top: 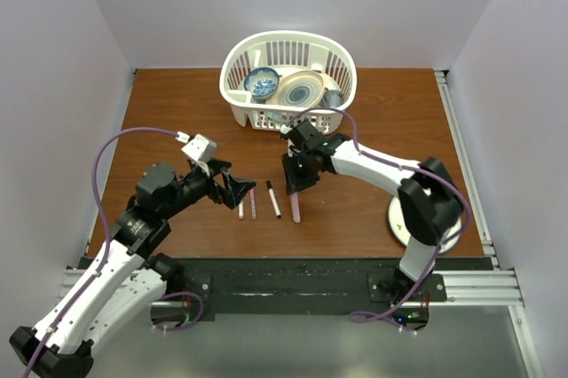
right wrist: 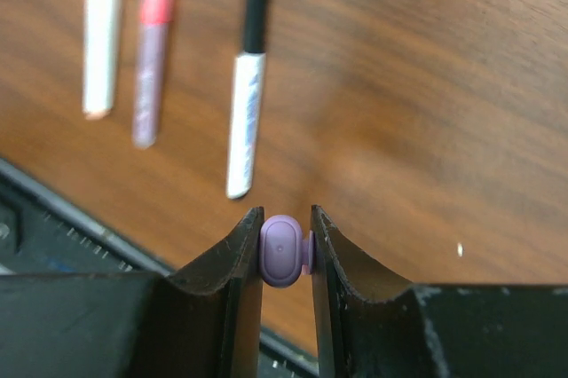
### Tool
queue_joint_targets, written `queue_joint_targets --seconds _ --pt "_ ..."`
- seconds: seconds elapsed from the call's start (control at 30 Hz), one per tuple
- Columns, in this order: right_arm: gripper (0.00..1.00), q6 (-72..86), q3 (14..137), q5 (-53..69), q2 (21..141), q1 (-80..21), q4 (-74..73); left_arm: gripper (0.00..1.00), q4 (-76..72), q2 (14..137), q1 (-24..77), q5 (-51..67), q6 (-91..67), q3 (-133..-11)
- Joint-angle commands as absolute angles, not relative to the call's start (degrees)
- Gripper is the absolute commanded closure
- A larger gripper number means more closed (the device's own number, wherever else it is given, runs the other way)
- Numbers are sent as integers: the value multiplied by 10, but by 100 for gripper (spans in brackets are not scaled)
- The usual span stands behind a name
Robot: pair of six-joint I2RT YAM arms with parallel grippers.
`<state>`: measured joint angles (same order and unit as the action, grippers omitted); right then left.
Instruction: Insert the pens into the pen caps
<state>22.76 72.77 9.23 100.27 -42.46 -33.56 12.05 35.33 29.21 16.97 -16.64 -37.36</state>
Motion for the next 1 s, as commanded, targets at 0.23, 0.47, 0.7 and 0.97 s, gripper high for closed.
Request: queue_joint_targets --seconds 0.23,0.47,0.7,0.97 --pt "68 276 795 28 1098 -390 -321 0 122 342 288 89 -156 -359" --pt "25 284 789 -10 1025 -388 -353 0 118 325 289 59 -164 -351" --pt "1 268 674 10 783 -390 -327 0 105 306 289 92 -152 -342" --pt "1 315 583 -49 470 -389 -326 0 86 259 289 129 -138 -333"
